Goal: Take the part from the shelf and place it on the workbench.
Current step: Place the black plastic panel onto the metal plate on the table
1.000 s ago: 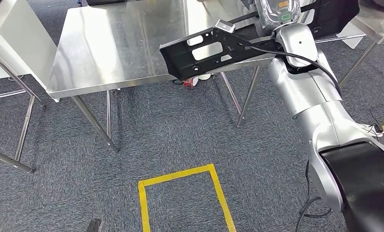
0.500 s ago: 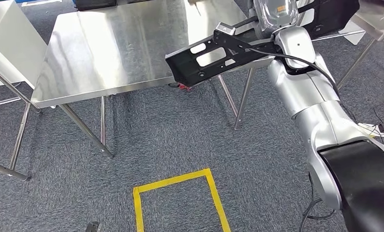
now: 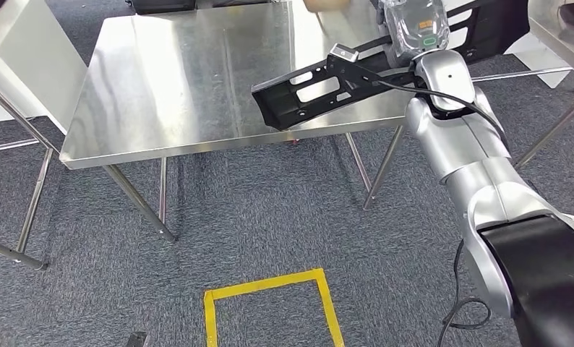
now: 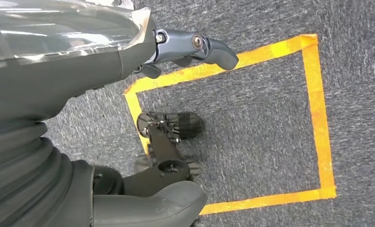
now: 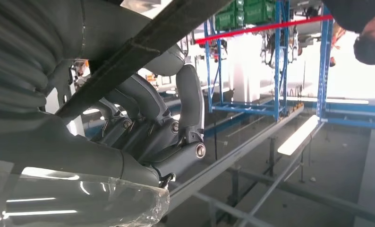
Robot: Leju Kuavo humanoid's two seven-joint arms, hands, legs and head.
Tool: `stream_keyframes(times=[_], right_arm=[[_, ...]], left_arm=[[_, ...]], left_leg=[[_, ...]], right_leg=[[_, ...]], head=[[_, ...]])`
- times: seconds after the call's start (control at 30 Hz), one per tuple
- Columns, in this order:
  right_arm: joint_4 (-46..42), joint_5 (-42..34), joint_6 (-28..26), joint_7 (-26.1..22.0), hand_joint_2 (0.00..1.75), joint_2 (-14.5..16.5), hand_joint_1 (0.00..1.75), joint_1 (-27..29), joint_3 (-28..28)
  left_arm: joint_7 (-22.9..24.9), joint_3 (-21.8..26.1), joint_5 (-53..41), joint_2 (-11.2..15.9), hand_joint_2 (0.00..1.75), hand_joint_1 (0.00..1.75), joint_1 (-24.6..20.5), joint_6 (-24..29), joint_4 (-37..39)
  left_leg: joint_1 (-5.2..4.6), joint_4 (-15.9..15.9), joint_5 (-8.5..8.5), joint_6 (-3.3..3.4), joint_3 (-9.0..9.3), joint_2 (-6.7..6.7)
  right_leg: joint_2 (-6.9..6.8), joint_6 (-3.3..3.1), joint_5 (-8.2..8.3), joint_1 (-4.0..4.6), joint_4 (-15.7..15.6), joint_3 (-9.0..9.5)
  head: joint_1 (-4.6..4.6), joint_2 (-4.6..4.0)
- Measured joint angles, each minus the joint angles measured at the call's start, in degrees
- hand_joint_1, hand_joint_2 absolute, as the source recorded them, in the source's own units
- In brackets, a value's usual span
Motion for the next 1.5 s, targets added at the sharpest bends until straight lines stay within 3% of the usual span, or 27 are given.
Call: stream_keyframes(times=[0.07,0.13,0.2,0.27,0.37,0.43,0.47,0.5,0.57,0.63,0.7,0.77,0.8,0.9,0.97,1.0,1.03,1.07,1.1,1.13,1.17,1.23,1.3,1.33,1.43,1.47,1.5], right_arm=[[0.0,-0.2,0.5,0.0,1.75,-0.3,1.75,0.3,0.0],[-0.2,-0.3,0.9,-0.2,1.75,-0.4,1.75,0.6,0.1],[-0.7,-0.3,1.1,-0.3,1.75,-0.3,1.75,0.6,0.1],[-1.4,-0.3,1.1,-0.3,1.75,0.0,1.75,0.5,0.1],[-1.8,0.0,1.3,0.1,1.75,0.6,1.75,1.0,0.2],[-1.9,0.2,1.5,0.3,1.75,0.6,1.75,1.9,0.3],[-2.0,0.2,1.6,0.4,1.75,0.5,1.75,2.3,0.3],[-2.1,0.2,1.8,0.4,1.75,0.4,1.75,2.5,0.2],[-2.6,0.2,2.2,0.5,1.75,0.1,1.75,2.6,0.2],[-3.3,0.2,2.7,0.5,1.75,-0.4,1.75,2.7,0.1],[-4.3,0.3,3.2,0.5,1.75,-1.0,1.75,2.9,0.0],[-5.4,0.4,3.4,0.5,1.75,-1.5,1.75,2.9,-0.2],[-5.9,0.5,3.4,0.6,1.75,-1.8,1.75,2.9,-0.3],[-6.5,0.7,3.9,0.8,1.75,-3.0,1.75,4.7,-0.4],[-6.6,0.8,4.2,1.0,1.75,-3.7,1.75,6.4,-0.4],[-6.7,0.9,4.3,1.1,1.75,-3.9,1.75,6.9,-0.5],[-6.9,0.9,4.3,1.2,1.75,-4.0,1.75,7.1,-0.5],[-7.1,1.0,4.3,1.2,1.75,-4.1,1.75,7.2,-0.5],[-7.2,1.1,4.3,1.2,1.75,-4.2,1.75,7.3,-0.5],[-7.4,1.2,4.4,1.3,1.75,-4.3,1.75,7.5,-0.5],[-7.6,1.4,4.4,1.3,1.75,-4.3,1.75,7.6,-0.5],[-8.3,1.5,4.3,1.5,1.75,-4.3,1.75,7.6,-0.7],[-9.0,1.6,4.2,1.6,1.75,-4.4,1.75,7.3,-0.9],[-9.2,1.6,4.2,1.6,1.75,-4.3,1.75,7.3,-1.0],[-9.3,1.7,4.1,1.6,1.75,-4.3,1.75,8.2,-1.0],[-9.3,1.7,4.1,1.6,1.75,-4.3,1.75,8.5,-1.0],[-9.3,1.7,4.1,1.6,1.75,-4.3,1.75,8.6,-1.0]], left_arm=[[0.1,-0.1,-0.1,-0.1,1.75,0.00,0.1,0.0,0.0],[0.3,-0.2,-0.1,0.0,1.75,0.00,0.1,0.0,0.0],[0.4,-0.2,0.0,0.1,1.75,0.00,0.1,0.3,0.0],[0.6,-0.3,0.1,0.2,1.75,0.00,0.0,0.7,0.0],[1.0,-0.4,0.3,0.2,1.75,0.00,0.2,1.2,0.0],[1.3,-0.5,0.1,0.2,1.75,0.00,0.6,1.3,0.0],[1.4,-0.6,0.0,0.2,1.75,0.00,0.8,1.4,0.0],[1.5,-0.7,-0.2,0.2,1.75,0.00,0.9,1.4,0.0],[1.7,-0.9,-0.6,0.3,1.75,0.00,1.0,1.5,0.0],[1.9,-1.3,-0.9,0.5,1.75,0.00,1.0,1.5,0.0],[2.0,-1.7,-1.2,0.5,1.75,0.00,1.0,1.5,0.0],[2.0,-2.1,-1.4,0.4,1.75,0.00,0.9,1.5,0.0],[2.0,-2.3,-1.4,0.3,1.75,0.00,0.8,1.4,0.0],[2.2,-2.9,-1.5,0.1,1.75,0.00,0.6,1.3,0.0],[2.4,-3.1,-1.5,-0.1,1.75,0.00,0.7,1.3,0.0],[2.5,-3.1,-1.5,-0.1,1.75,0.00,0.8,1.2,0.0],[2.5,-3.2,-1.5,-0.2,1.75,0.00,0.9,1.2,0.0],[2.5,-3.2,-1.5,-0.2,1.75,0.00,0.9,1.2,0.0],[2.5,-3.2,-1.5,-0.2,1.75,0.00,0.9,1.2,0.0],[2.5,-3.2,-1.5,-0.2,1.75,0.00,0.9,1.2,0.0],[2.5,-3.2,-1.5,-0.2,1.75,0.00,0.8,1.2,0.0],[2.6,-3.2,-1.5,-0.2,1.75,0.00,0.7,1.3,0.0],[2.5,-3.4,-1.5,-0.2,1.75,0.00,0.5,1.3,-0.1],[2.5,-3.5,-1.5,-0.2,1.75,0.00,0.4,1.3,-0.1],[2.6,-3.6,-1.5,-0.4,1.75,0.00,0.4,1.3,-0.1],[2.6,-3.6,-1.5,-0.4,1.75,0.00,0.5,1.3,-0.1],[2.6,-3.7,-1.5,-0.4,1.75,0.00,0.5,1.3,-0.1]], left_leg=[[-0.07,0.4,-1.41,-0.56,1.18,-0.33],[-0.21,1.0,-2.74,-1.12,1.62,-0.45],[-0.21,1.4,-3.56,-1.55,1.82,-0.47],[-0.02,3.8,-3.56,-2.25,0.63,0.05],[0.88,13.4,-5.15,-3.96,-5.90,1.40],[1.40,17.0,-6.82,-4.60,-9.96,1.75],[1.50,16.2,-6.29,-4.58,-10.81,1.78],[1.49,13.5,-4.36,-4.29,-10.73,1.78],[1.16,5.5,2.07,-3.15,-8.99,1.76],[0.64,0.8,5.69,-2.11,-7.19,1.71],[0.17,-0.3,5.09,-1.33,-5.80,1.78],[0.14,-1.5,4.49,-0.65,-4.07,1.81],[0.17,-1.9,4.25,-0.35,-3.26,1.73],[0.06,-2.3,2.97,0.21,-1.31,1.13],[0.04,-2.3,1.80,0.12,0.02,0.59],[0.03,-2.2,1.19,-0.04,0.71,0.38],[0.02,-2.1,0.55,-0.24,1.37,0.25],[-0.07,-1.9,-0.20,-0.51,1.91,0.18],[-0.13,-1.4,-1.01,-0.76,2.27,0.11],[-0.21,-1.0,-1.85,-1.04,2.47,0.10],[-0.26,-0.5,-2.59,-1.32,2.57,0.09],[-0.14,0.3,-3.57,-1.82,2.53,0.21],[0.24,3.9,-3.40,-2.73,0.59,0.71],[0.54,7.3,-3.53,-3.33,-1.52,1.09],[1.35,16.1,-7.09,-4.59,-8.56,1.75],[1.43,16.3,-7.72,-4.57,-9.88,1.78],[1.41,14.5,-6.91,-4.30,-10.26,1.77]], right_leg=[[-0.08,0.96,5.93,-0.18,-7.7,1.06],[-0.13,0.05,9.39,0.01,-11.4,2.13],[-0.06,-1.67,9.19,0.04,-11.5,2.92],[0.11,-2.55,8.65,-0.36,-11.6,3.74],[0.34,-3.12,7.10,-0.58,-11.6,5.57],[0.38,-3.08,5.86,-0.59,-11.6,6.95],[0.38,-3.02,5.22,-0.62,-11.6,7.73],[0.38,-2.92,4.59,-0.65,-11.7,8.55],[0.38,-2.56,3.34,-0.66,-11.9,10.17],[0.36,-2.01,2.57,-0.71,-12.8,11.56],[0.31,-1.30,2.57,-0.46,-13.6,12.74],[0.27,-0.95,2.43,-0.06,-12.0,12.43],[0.25,-1.07,2.06,0.02,-9.7,11.21],[0.31,-2.03,-1.25,0.18,1.0,4.33],[0.37,-2.03,-2.88,0.19,3.1,0.96],[0.36,-1.51,-2.04,0.11,1.3,0.46],[0.32,-0.66,0.27,-0.08,-2.2,0.63],[0.14,0.40,3.87,-0.34,-6.5,1.04],[-0.09,0.82,6.92,-0.42,-10.0,1.54],[-0.24,0.77,9.27,-0.38,-12.2,2.05],[-0.36,0.16,10.37,-0.29,-13.1,2.33],[-0.15,-1.39,10.03,-0.25,-12.6,3.00],[0.08,-2.25,9.39,-0.56,-12.4,3.82],[0.23,-2.54,8.93,-0.63,-12.4,4.39],[0.44,-2.86,7.31,-0.57,-12.4,6.14],[0.51,-2.84,6.75,-0.57,-12.4,6.79],[0.57,-2.78,6.20,-0.53,-12.5,7.48]], head=[[-0.03,0.01],[0.03,0.01],[0.22,0.00],[0.15,0.01],[-0.19,0.01],[-0.19,0.01],[-0.19,0.00],[-0.20,0.00],[-0.15,0.00],[-0.13,0.00],[-0.17,0.00],[-0.17,0.01],[-0.14,0.01],[-0.04,0.00],[0.02,0.00],[0.06,0.00],[0.07,0.00],[0.10,0.00],[0.08,0.00],[-0.01,0.00],[0.00,0.00],[0.03,0.00],[0.05,0.00],[0.02,0.00],[-0.04,0.00],[-0.05,0.00],[-0.06,0.00]])
